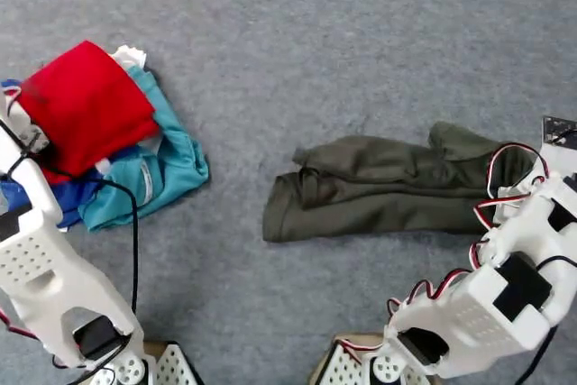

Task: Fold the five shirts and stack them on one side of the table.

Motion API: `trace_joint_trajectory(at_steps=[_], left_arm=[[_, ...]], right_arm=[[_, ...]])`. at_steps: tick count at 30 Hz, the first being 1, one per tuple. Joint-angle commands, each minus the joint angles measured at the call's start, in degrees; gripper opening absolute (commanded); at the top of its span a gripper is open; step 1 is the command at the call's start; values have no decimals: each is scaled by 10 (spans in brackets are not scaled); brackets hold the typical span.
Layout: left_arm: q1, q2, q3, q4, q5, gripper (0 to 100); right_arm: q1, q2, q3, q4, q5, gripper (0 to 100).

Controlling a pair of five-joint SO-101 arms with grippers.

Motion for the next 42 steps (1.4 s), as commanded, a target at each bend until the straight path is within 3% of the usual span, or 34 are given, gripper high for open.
trace_joint_trajectory(at_steps=[1,9,13,19,24,27,31,34,37,42], left_arm=[[-1,-63,20,6,36,264],[84,-302,45,6,39,264],[150,-372,45,3,81,268],[249,-282,144,-123,149,268],[302,-119,223,-260,155,267],[280,-12,204,-274,156,264],[208,102,108,-215,200,258],[138,162,-4,-160,215,167],[74,214,-98,-112,181,18],[-11,276,-250,-11,123,18]], right_arm=[[-15,-14,3,-5,1,2],[-16,-14,3,-5,1,2],[-16,-14,3,-5,1,2],[-16,-14,3,-5,1,2],[-16,-14,3,-6,2,2],[-15,-14,3,-6,2,2],[-15,-14,3,-6,4,2],[-15,-14,3,-6,4,2],[-15,-14,3,-6,4,2],[-15,-14,3,-5,4,2]])
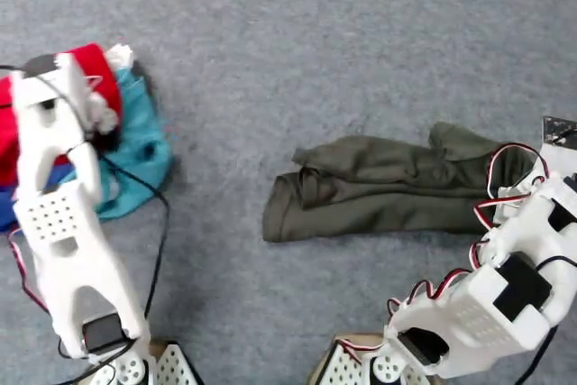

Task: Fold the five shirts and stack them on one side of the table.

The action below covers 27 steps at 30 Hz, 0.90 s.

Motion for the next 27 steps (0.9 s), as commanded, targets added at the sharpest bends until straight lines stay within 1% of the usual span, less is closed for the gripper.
trace_joint_trajectory(at_steps=[1,4,7,9,12,18,23,27], left_arm=[[-109,33,-112,60,-40,18],[-141,38,-147,63,-65,20],[-139,38,-134,65,-101,24],[-127,37,-99,65,-130,25],[-102,1,-18,65,-152,30],[-20,-146,155,65,-156,150],[63,-315,264,64,-152,160],[120,-443,340,63,-152,164]], right_arm=[[-16,-14,3,-4,4,2],[-21,-20,1,-2,5,2],[-50,-42,1,18,30,2],[-82,-67,-1,45,48,2],[-138,-131,-2,76,56,2],[-264,-305,-2,103,56,2],[-366,-425,-3,98,54,2],[-458,-491,-32,98,53,2]])
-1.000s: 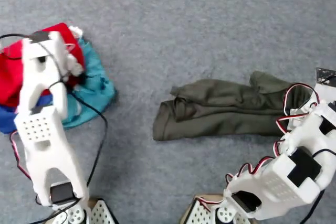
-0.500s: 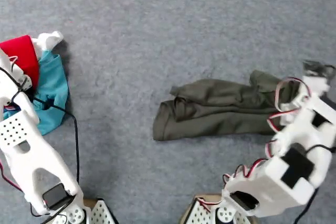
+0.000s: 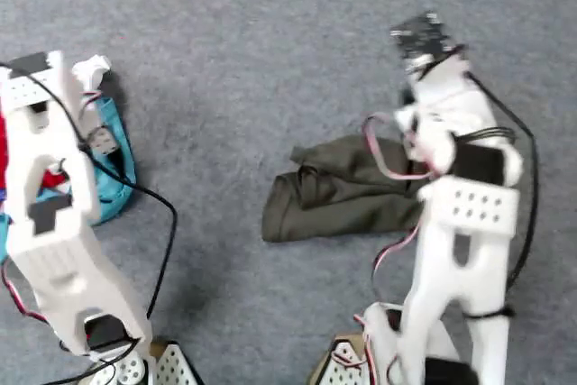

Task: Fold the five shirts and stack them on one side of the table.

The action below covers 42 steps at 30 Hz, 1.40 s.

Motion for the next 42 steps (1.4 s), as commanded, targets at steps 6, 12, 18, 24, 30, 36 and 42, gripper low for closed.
trace_joint_trajectory(at_steps=[6,12,18,24,30,36,42], left_arm=[[65,-182,91,4,-1,165],[71,-154,138,-25,26,165],[135,-144,183,-58,47,165],[232,-142,181,-95,93,165],[351,-142,180,-182,174,165],[413,-142,180,-299,251,165],[433,-141,184,-377,356,160]], right_arm=[[-186,-109,-153,3,1,2],[-142,-110,-189,4,1,2],[33,-109,36,-70,2,2],[218,-110,299,-310,4,2],[335,-110,413,-384,5,2],[439,-110,454,-384,5,2],[459,-110,513,-389,34,2]])
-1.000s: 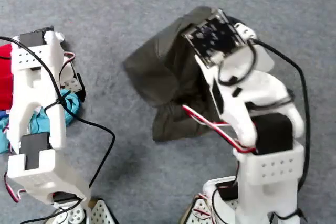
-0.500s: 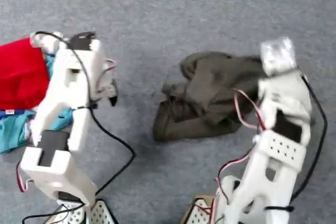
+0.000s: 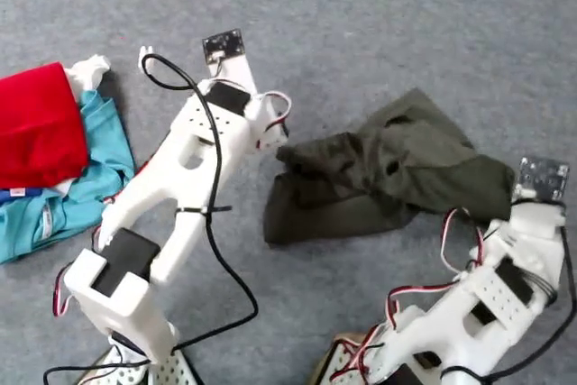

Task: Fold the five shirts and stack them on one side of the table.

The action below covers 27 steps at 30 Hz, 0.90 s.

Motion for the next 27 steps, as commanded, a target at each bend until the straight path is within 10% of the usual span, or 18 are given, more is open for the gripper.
trace_joint_trajectory(at_steps=[1,27], left_arm=[[14,-3,-4,-30,54,160],[55,135,-105,18,139,126]], right_arm=[[12,-7,25,-15,35,2],[-12,-7,44,-15,41,2]])
